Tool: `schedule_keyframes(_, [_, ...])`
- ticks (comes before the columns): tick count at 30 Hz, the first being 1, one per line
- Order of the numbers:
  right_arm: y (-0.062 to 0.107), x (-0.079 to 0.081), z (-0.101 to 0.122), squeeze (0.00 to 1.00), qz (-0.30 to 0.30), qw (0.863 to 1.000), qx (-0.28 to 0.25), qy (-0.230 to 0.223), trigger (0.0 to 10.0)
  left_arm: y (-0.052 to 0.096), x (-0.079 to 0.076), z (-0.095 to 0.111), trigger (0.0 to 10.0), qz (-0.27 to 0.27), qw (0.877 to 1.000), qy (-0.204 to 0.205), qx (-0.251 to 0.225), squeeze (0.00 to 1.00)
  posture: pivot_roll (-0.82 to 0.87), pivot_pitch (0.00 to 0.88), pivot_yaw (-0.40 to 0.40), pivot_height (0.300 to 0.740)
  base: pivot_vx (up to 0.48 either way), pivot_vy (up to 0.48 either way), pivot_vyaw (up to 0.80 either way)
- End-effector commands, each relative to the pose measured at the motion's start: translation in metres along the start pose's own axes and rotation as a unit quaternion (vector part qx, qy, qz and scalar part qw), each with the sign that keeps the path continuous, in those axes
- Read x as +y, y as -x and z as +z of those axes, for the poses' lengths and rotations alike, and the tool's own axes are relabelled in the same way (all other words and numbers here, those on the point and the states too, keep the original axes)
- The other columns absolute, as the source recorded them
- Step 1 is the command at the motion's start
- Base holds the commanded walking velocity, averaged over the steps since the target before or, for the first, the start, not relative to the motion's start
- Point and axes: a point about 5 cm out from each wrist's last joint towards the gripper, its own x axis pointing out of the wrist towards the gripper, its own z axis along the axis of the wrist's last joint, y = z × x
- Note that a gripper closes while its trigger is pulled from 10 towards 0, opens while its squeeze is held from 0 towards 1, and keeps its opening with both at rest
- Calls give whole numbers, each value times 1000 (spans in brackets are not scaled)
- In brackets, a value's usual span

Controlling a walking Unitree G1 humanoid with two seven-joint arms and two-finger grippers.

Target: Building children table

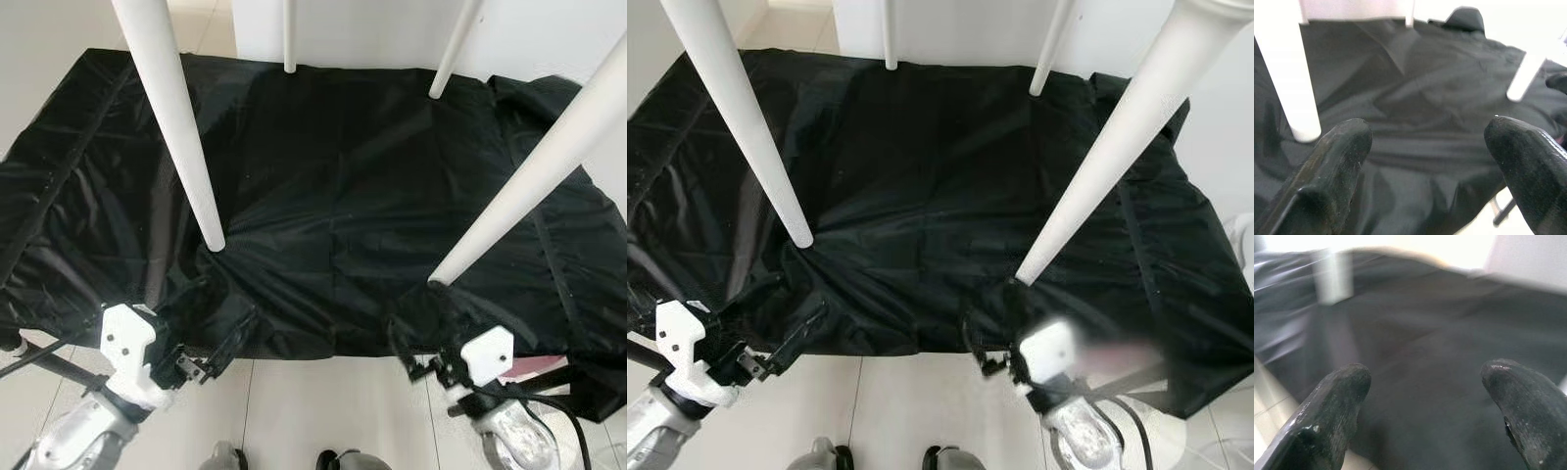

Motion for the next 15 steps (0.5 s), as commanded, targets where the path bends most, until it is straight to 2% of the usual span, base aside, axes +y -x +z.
schedule_keyframes(1, [4, 8, 0, 0, 70, 997, 15, -6, 10000, 8, -20, -1, 10000, -194, 981, 10, 21, 0, 19, 199, -24, 740, 0, 0, 0])
schedule_keyframes(3, [9, 13, -1, 0, 116, 993, 26, 7, 10000, 13, -22, -3, 10000, -219, 975, 15, 40, 0, 21, 199, -27, 740, 0, 0, 0])
schedule_keyframes(7, [13, 14, -4, 0, 133, 990, 35, 18, 10000, 15, -23, -6, 10000, -226, 973, 17, 47, 0, 21, 197, -26, 740, 0, 0, 0])
schedule_keyframes(8, [21, 16, -12, 0, 167, 984, 59, 24, 10000, 23, -26, -14, 10000, -251, 965, 20, 73, 0, 25, 195, -31, 740, 0, 0, 0])
schedule_keyframes(12, [23, 16, -15, 0, 180, 981, 66, 27, 10000, 27, -27, -17, 10000, -260, 962, 22, 85, 0, 25, 195, -31, 740, 0, 0, 0])
schedule_keyframes(15, [40, 13, -40, 0, 224, 965, 135, 15, 10000, 46, -34, -35, 10000, -295, 944, 39, 141, 0, 31, 192, -36, 740, 0, 0, 0])
